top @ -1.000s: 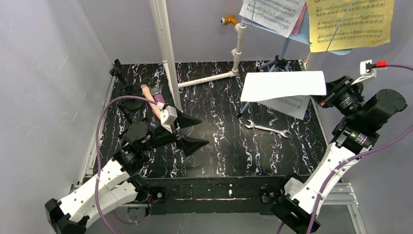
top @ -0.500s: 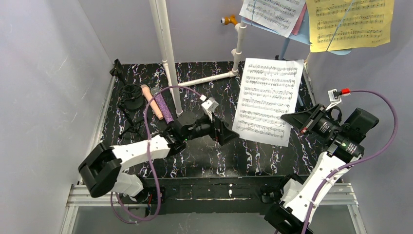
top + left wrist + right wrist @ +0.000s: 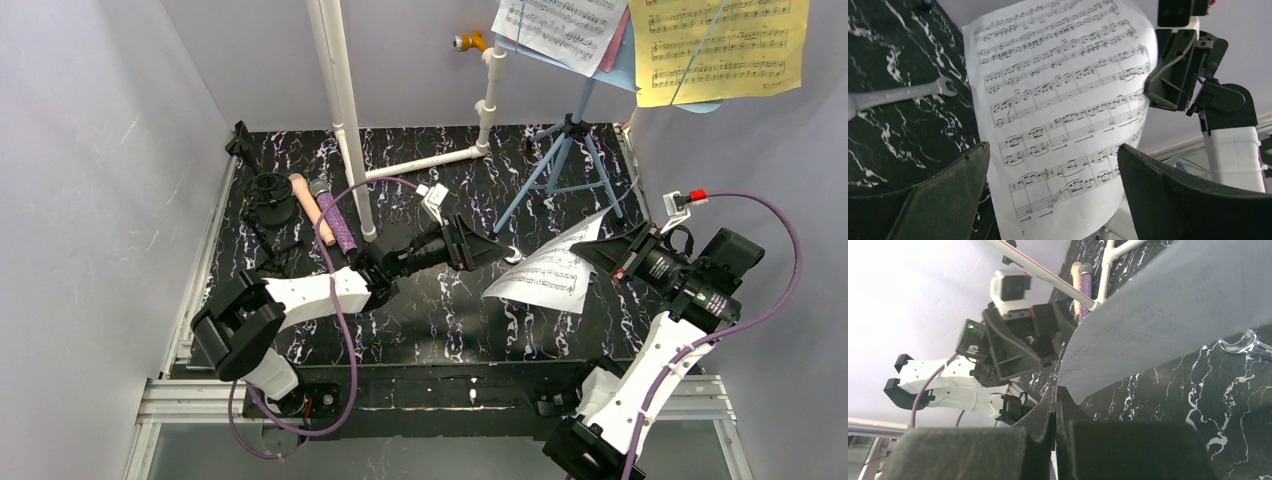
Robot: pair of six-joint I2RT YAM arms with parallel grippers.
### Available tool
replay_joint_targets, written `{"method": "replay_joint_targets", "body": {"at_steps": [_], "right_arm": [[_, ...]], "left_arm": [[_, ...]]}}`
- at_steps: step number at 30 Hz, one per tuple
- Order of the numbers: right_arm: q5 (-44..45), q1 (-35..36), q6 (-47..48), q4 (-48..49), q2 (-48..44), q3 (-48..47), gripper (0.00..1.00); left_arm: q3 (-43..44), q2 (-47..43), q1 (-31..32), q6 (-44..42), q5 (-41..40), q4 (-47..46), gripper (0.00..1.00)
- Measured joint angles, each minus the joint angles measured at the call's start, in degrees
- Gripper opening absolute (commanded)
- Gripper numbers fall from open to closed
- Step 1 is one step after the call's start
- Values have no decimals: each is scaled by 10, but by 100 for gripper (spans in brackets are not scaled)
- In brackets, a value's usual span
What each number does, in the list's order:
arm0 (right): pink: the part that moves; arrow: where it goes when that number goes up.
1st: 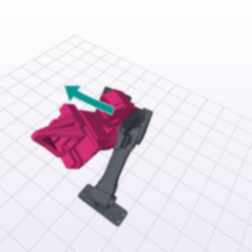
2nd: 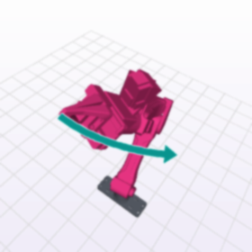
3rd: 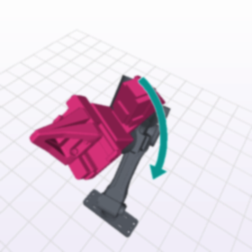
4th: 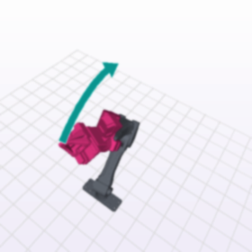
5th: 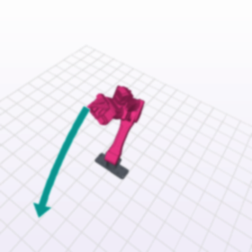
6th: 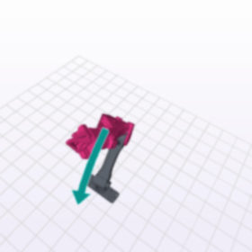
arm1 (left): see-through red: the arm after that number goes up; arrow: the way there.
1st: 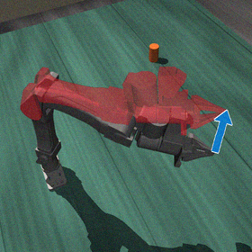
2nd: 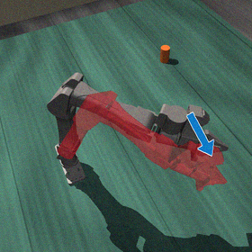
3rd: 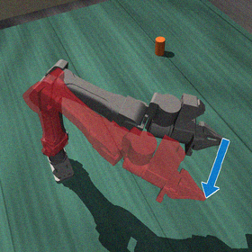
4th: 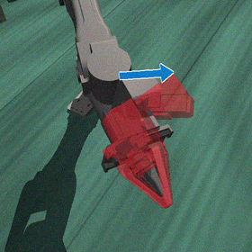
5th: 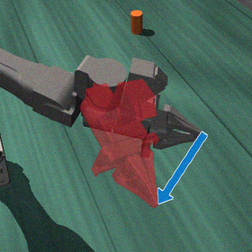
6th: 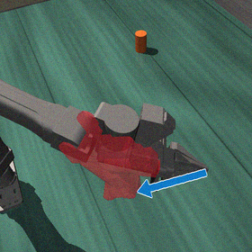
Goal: Pack up the instrument practice props
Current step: Place the sheet music at the center of the board.
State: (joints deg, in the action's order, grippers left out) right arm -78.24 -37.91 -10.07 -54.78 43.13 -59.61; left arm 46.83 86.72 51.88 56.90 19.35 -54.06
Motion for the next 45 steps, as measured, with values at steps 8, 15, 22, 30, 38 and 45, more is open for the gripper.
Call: {"method": "replay_joint_targets", "body": {"at_steps": [8, 15, 22, 30, 38, 45], "right_arm": [[-8, 2, 3, 0, 1, 2, 1], [-32, 2, 13, -4, 3, 2, 1], [-47, 2, 31, -24, 5, 2, 1], [-51, 2, 39, -38, 5, 7, 1], [-51, 3, 57, -50, 3, 17, 1], [-31, 6, 79, -55, 2, 22, 59]], "left_arm": [[-65, 13, 0, 139, -14, 12, 98], [-97, 12, 0, 297, -7, 23, 98], [-97, 13, 16, 419, -7, 16, 98], [-95, 77, 37, 535, -14, -49, 43], [-111, 150, 40, 584, -75, -196, 0], [-140, 135, 11, 543, -84, -232, 0]]}}
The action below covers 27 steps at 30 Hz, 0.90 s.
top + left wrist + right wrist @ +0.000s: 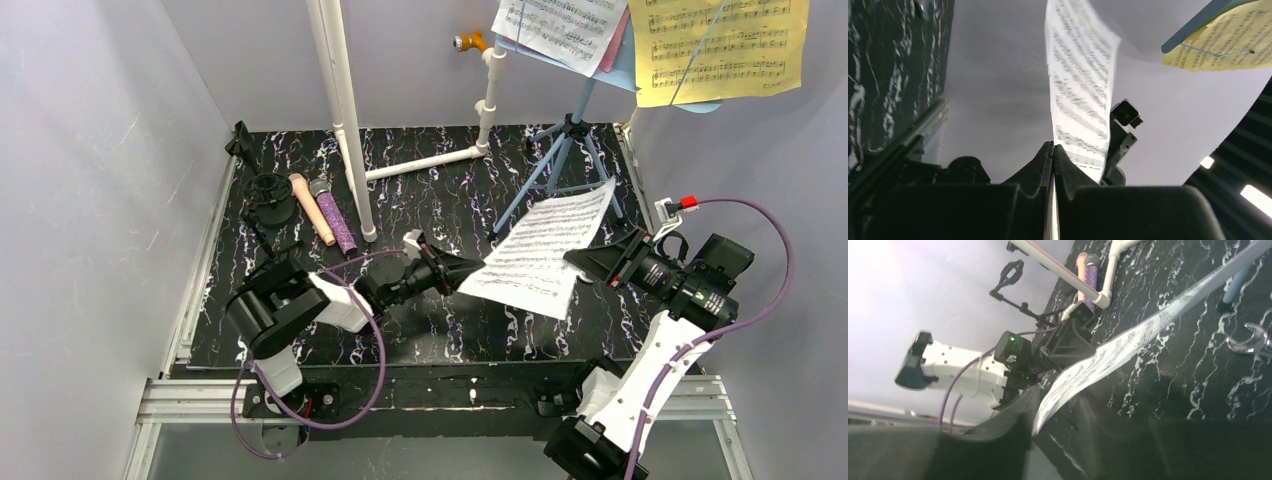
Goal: Pack up the instrument practice props
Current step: Place the sheet music at the center of the board.
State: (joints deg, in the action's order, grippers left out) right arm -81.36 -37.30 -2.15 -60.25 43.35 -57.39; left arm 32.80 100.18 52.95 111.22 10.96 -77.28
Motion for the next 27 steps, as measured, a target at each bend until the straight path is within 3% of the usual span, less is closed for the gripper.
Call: {"method": "replay_joint_targets", "body": {"at_steps": [2, 5, 11, 16, 21, 27], "right_arm": [[13, 0, 15, 1, -1, 0, 82], [45, 2, 41, -1, -1, 0, 97], [148, 2, 133, -30, 25, -18, 98], [187, 2, 172, -44, 44, -19, 98], [196, 2, 195, -60, 34, -27, 98], [198, 3, 205, -63, 24, -34, 98]], "left_arm": [[-21, -35, -24, -30, 0, 17, 0], [-44, -120, -69, -111, 5, 99, 0], [1, -253, -137, -361, -35, 365, 0], [118, -161, -168, -512, -39, 536, 0], [195, -54, -170, -596, -93, 682, 0], [200, -82, -169, -638, -177, 771, 0]]}}
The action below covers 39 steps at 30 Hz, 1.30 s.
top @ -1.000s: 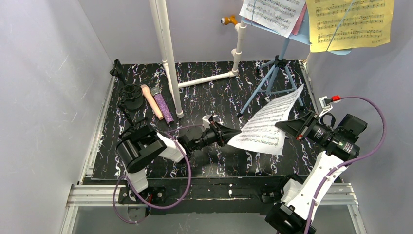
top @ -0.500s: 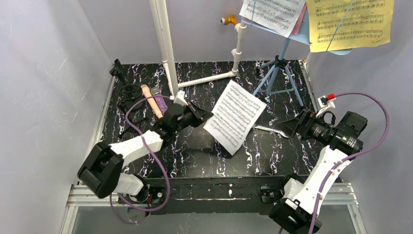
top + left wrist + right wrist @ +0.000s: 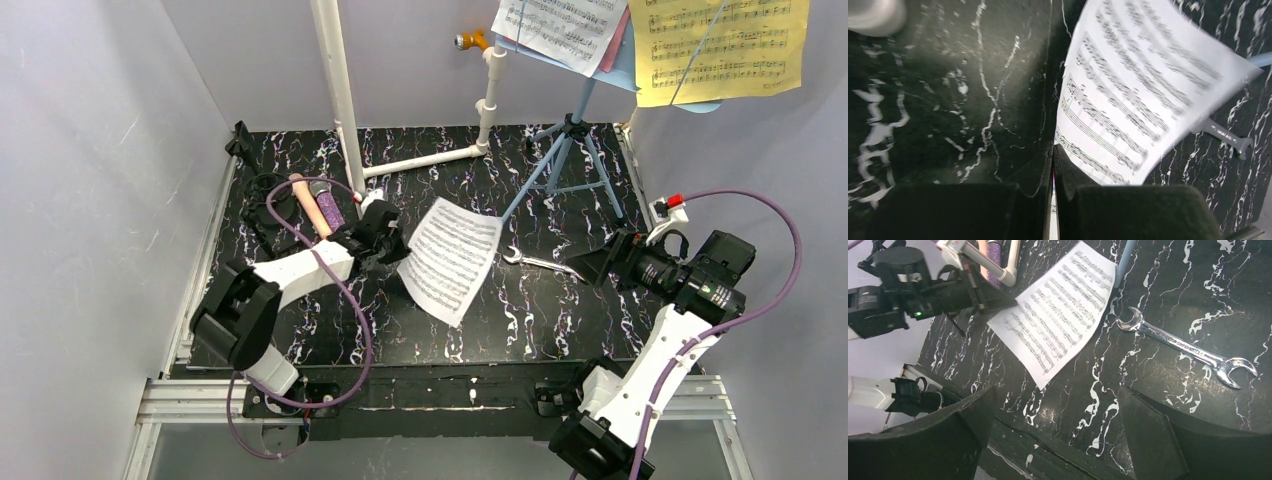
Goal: Pack up the instrument practice props
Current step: Place the sheet music at the center of the board.
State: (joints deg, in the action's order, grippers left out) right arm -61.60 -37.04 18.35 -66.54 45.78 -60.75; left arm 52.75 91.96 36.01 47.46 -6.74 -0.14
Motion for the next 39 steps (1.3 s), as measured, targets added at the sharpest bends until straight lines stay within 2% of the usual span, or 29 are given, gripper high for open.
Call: {"method": "replay_joint_targets", "body": {"at_steps": [7, 10, 15, 22, 25, 29, 31, 34, 37, 39], "right_arm": [[0, 0, -1, 5, -5, 0, 98], [0, 0, -2, 6, -8, 0, 98], [0, 0, -1, 6, -14, 0, 98], [2, 0, 6, 0, -16, -9, 99], [3, 0, 11, 0, -15, -24, 99], [15, 0, 22, -2, -14, -56, 98], [28, 0, 36, -8, -13, -77, 98], [54, 0, 70, -21, -7, -119, 98], [74, 0, 104, -38, -3, -163, 98], [81, 0, 117, -46, -2, -188, 98]], "left_arm": [[-90, -143, -3, -7, -84, -45, 0], [-130, -165, -2, 3, -127, -86, 0], [-137, -132, -2, 27, -176, -127, 0], [-76, -39, 4, 59, -212, -150, 2], [-62, -23, 8, 63, -222, -152, 19], [-59, -18, 10, 65, -222, -152, 50], [-66, -28, 10, 64, -209, -153, 61], [-97, -76, 10, 58, -179, -151, 73], [-145, -163, 10, 38, -125, -148, 84], [-171, -220, 10, 25, -88, -150, 95]]}}
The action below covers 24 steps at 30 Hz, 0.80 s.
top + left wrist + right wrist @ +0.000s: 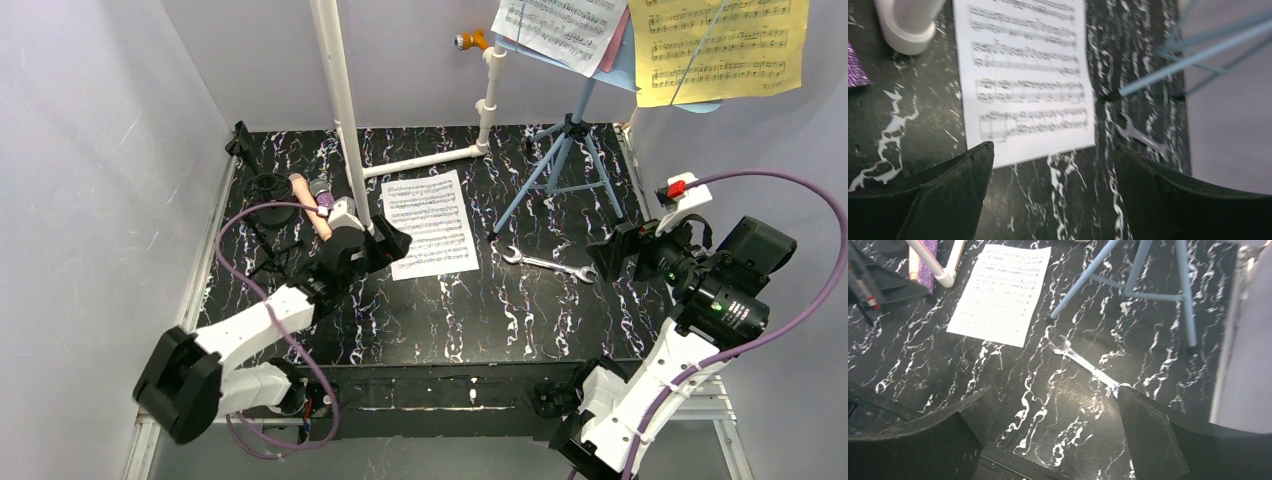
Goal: Pack up the instrument practice props
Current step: Place the sheet music at the center of the board.
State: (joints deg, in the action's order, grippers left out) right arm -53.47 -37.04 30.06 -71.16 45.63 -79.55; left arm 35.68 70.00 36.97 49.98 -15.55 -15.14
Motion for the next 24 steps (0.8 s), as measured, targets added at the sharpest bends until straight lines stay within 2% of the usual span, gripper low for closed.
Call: {"method": "replay_joint_targets", "body": {"at_steps": [1, 6, 13, 18, 24], "right_arm": [[3, 0, 3, -3, 2, -15, 98], [23, 0, -18, 14, 22, -113, 99], [61, 2, -127, 136, 99, -284, 98], [110, 3, -191, 235, 173, -377, 98], [187, 3, -233, 344, 213, -404, 98]], "left_arm": [[-17, -35, 0, -6, 28, -2, 98], [-83, -159, -14, -24, 138, -4, 98], [-126, -277, -32, -50, 260, 6, 98], [-127, -329, -34, -65, 299, 23, 98], [-127, -353, -35, -72, 318, 50, 98]]}}
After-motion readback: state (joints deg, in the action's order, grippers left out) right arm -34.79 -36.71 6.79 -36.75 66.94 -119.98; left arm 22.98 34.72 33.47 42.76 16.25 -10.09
